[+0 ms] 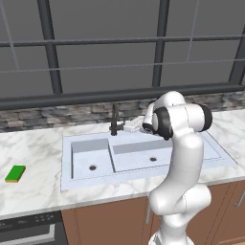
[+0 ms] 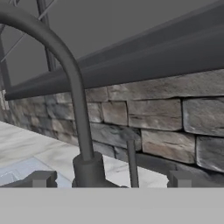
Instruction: Soak the sponge with water for a few seconds and then drop it inside the sink.
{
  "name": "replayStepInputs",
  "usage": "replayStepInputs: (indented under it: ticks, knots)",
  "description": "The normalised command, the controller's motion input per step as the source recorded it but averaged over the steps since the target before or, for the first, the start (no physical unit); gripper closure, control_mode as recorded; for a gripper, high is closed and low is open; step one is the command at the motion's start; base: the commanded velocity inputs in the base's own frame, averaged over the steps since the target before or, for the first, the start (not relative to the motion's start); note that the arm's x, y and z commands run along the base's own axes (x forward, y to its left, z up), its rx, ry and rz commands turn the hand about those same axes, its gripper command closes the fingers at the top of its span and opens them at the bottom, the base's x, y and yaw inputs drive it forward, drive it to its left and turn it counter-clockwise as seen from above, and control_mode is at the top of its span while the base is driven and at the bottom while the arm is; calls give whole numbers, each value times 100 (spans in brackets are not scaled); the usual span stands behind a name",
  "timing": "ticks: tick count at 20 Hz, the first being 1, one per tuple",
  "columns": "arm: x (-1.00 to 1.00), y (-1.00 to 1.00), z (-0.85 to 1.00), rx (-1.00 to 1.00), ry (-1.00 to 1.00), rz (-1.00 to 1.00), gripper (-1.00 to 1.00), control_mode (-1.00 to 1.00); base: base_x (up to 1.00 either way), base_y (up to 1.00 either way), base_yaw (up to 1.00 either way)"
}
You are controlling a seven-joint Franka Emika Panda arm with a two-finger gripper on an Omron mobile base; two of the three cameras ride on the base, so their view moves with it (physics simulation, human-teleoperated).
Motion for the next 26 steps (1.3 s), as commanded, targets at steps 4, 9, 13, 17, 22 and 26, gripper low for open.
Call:
replayStepInputs:
  ticks: [4, 9, 13, 17, 22, 26]
  knots:
    - [14, 0, -11, -2, 0, 0, -100, -100, 0, 0, 0]
    - [11, 0, -10, -2, -1, 0, -100, -100, 0, 0, 0]
    - [8, 0, -3, -3, 0, 0, -100, -100, 0, 0, 0]
    - [7, 2, -5, -4, 0, 0, -100, -100, 0, 0, 0]
    - [7, 4, -19, -2, -1, 0, -100, -100, 0, 0, 0]
    - [15, 6, -25, 0, -4, 0, -100, -100, 0, 0, 0]
